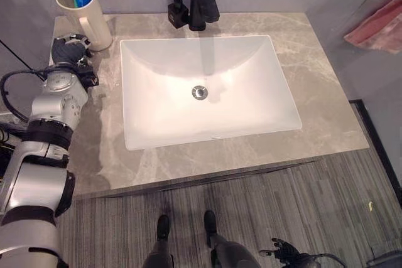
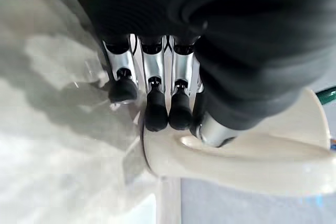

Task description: Put brush and paste in cup on sink, flatten towel.

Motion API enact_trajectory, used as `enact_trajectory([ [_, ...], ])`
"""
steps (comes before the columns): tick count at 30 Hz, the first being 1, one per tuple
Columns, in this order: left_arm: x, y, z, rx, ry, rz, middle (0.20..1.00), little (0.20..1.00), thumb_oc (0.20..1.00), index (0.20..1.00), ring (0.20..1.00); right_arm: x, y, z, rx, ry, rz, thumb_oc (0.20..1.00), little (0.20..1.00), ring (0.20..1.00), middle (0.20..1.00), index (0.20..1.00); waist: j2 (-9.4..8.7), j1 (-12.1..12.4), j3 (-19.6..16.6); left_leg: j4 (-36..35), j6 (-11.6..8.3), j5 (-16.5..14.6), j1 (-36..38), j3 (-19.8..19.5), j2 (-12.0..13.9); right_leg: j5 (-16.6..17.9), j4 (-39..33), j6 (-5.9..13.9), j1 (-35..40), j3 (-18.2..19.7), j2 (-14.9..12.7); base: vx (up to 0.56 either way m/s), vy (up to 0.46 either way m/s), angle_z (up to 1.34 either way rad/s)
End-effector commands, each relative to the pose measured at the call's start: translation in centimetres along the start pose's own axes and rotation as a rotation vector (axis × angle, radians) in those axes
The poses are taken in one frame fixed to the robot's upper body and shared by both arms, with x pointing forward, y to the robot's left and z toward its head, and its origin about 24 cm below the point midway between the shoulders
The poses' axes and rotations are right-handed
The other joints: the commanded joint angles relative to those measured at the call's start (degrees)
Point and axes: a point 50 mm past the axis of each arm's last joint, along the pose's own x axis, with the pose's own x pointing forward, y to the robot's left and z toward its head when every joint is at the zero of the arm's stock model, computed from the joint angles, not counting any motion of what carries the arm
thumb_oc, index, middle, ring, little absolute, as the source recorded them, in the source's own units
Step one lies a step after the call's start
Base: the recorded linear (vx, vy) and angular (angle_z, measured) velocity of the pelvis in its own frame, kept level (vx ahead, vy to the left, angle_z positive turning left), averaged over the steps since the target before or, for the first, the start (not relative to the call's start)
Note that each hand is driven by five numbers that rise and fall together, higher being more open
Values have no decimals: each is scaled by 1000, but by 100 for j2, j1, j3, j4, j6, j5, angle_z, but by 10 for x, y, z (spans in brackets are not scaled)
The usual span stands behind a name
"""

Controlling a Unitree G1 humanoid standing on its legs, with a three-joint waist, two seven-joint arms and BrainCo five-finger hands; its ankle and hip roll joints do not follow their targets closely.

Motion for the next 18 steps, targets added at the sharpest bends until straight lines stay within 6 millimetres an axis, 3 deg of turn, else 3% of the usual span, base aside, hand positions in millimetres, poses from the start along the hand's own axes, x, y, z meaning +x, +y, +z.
enact_trajectory([
  [1, 8, 6, -15, 64, 112, 62, 200, 200, 200, 200, 200, -1, -21, 14, 14, -58, -52, 1000, 1000, 1000, 1000, 1000, 254, -93, 240, 16, 91, -567, 548, 67, 226, -443, -8, 316, 248, -182, -132, -24, 8, 6],
  [10, 16, 26, 15, 80, 80, 172, 200, 200, 200, 200, 200, 0, -13, 21, 22, -96, -22, 1000, 1000, 1000, 1000, 1000, 173, -150, 333, 16, 86, -489, 338, 164, 218, -305, -8, 368, 7, -49, -114, -16, 8, -1],
  [18, 16, 51, 22, 210, 78, 237, 200, 200, 200, 200, 200, -2, -15, 18, 22, -96, -29, 1000, 1000, 1000, 1000, 1000, 122, -149, 298, 16, 82, -446, 248, 169, 234, -271, -8, 382, -96, 4, -92, -5, 3, -8],
])
